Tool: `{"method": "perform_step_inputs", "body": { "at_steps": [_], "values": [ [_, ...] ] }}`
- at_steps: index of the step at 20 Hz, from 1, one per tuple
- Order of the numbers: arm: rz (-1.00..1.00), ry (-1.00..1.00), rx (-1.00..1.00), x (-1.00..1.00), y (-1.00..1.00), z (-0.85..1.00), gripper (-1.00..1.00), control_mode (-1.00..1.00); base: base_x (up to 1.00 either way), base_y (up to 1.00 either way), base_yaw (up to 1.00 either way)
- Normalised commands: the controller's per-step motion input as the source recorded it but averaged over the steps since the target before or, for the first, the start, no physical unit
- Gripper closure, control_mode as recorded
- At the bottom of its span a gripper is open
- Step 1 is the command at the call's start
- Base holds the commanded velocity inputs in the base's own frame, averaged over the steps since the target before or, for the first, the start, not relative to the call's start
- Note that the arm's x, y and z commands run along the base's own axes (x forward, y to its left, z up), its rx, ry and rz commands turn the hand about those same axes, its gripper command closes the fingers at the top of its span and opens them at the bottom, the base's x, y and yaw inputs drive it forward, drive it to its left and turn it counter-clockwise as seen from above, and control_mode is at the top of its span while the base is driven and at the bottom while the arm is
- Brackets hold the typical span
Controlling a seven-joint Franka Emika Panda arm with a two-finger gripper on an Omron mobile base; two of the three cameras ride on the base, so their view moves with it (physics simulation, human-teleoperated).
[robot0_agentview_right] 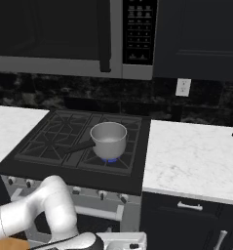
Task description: Turn off the front right burner of the stove.
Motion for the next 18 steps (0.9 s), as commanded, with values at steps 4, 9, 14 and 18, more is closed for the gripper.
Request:
{"method": "perform_step_inputs", "body": {
  "at_steps": [4, 9, 14, 18],
  "values": [
    [0.0, -0.41, -0.21, 0.04, 0.0, -0.06, -1.0, -1.0, 0.0, 0.0, 0.0],
    [0.0, -0.28, -0.1, 0.26, 0.0, 0.0, -1.0, -1.0, 0.0, 0.0, 0.0],
    [0.0, -0.2, -0.03, 0.19, 0.0, -0.01, -1.0, -1.0, 0.0, 0.0, 0.0],
    [0.01, -0.17, -0.04, 0.29, -0.01, -0.04, -1.0, -1.0, 0.0, 0.0, 0.0]
  ]
}}
